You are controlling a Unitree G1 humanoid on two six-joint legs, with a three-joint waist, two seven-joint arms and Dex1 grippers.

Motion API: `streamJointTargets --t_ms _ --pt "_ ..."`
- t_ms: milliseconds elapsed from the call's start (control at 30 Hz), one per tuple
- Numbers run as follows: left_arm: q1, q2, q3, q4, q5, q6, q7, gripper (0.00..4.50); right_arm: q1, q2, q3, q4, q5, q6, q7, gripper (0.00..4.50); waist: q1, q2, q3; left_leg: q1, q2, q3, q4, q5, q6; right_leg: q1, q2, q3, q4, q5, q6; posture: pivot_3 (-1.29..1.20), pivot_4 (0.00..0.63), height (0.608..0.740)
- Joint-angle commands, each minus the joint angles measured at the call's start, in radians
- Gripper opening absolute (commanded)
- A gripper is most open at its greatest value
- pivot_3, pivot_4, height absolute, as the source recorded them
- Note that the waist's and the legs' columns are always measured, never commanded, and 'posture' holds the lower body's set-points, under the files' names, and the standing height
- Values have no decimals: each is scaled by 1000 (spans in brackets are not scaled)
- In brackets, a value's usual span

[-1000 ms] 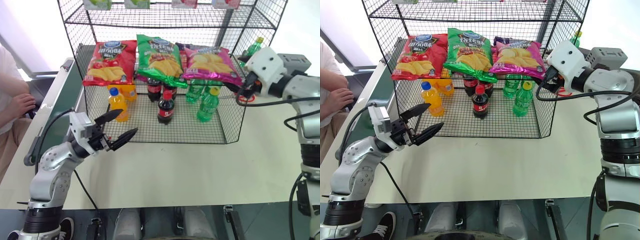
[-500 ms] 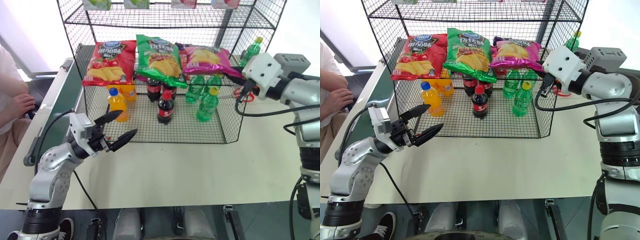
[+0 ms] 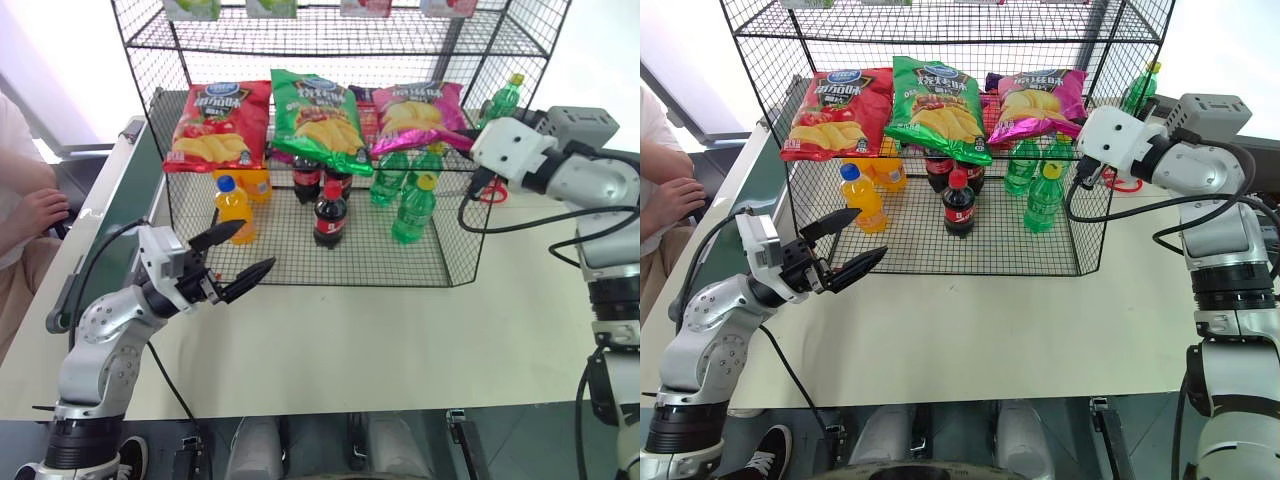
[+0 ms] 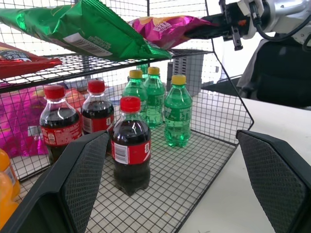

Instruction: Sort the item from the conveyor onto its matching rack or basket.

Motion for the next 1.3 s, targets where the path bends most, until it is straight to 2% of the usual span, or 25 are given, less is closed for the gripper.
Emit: streamJointTargets --t_ms 33,67,100,367,600,700,733,800,900,1000,1067,1167,1300 --pt "8 8 18 -43 -16 0 3 4500 -12 -44 -38 -11 2 -31 7 2115 0 0 0 0 0 0 0 0 0 0 0 0 0 0 0 0 150 740" --pt "10 8 18 -43 -15 0 3 4500 -11 -49 -42 -14 11 -29 14 2751 0 0 0 0 0 0 0 0 0 0 0 0 0 0 0 0 150 740" --pt "11 9 17 -43 -15 0 2 4500 -9 -58 -43 -16 15 -32 24 3060 0 0 0 0 0 0 0 0 0 0 0 0 0 0 0 0 150 740" --pt "4 5 12 -34 -14 -3 -2 4500 55 -119 -57 -67 112 -62 161 3060 1 0 0 0 0 0 0 0 0 0 0 0 0 0 0 0 150 740" --pt "8 8 16 -32 -12 -6 -5 4500 137 -134 -97 -159 175 -59 205 3060 2 0 0 0 0 0 0 0 0 0 0 0 0 0 0 0 150 740" --pt "14 18 32 -26 -13 -9 -11 4500 163 -129 -204 -250 370 68 251 3060 2 1 0 0 0 0 0 0 0 0 0 0 0 0 0 0 150 740" --pt "20 24 43 -23 -16 -7 -12 4500 169 -121 -261 -292 491 186 250 3060 4 1 0 0 0 0 0 0 0 0 0 0 0 0 0 0 150 740" --pt "34 36 61 -21 -21 -3 -13 4500 194 -112 -337 -359 638 338 234 3060 4 1 0 0 1 -1 0 0 0 1 0 0 0 0 0 0 150 740" --pt "51 53 86 -16 -29 21 0 4500 247 -87 -397 -474 780 501 171 3060 4 0 0 1 1 -2 0 0 0 2 0 0 0 0 0 0 150 740" --pt "64 83 110 -19 -36 60 7 4500 394 -3 -381 -694 983 674 59 3060 4 -1 -1 2 1 -3 0 0 0 2 0 0 0 0 -1 0 150 740" --pt "82 103 125 -29 -33 78 12 4500 542 15 -343 -785 945 665 90 3060 4 0 0 2 2 -5 -1 0 0 2 1 0 0 0 -1 0 150 740" --pt "113 130 152 -38 -36 106 19 4500 656 43 -330 -814 921 661 89 3060 5 0 0 1 1 -5 0 0 0 2 0 0 0 0 -1 0 150 740" --pt "224 183 236 -72 -55 162 13 4500 772 95 -326 -832 928 645 89 4288 1 -1 -1 1 1 -4 0 0 1 2 0 0 -1 0 -1 0 150 740"
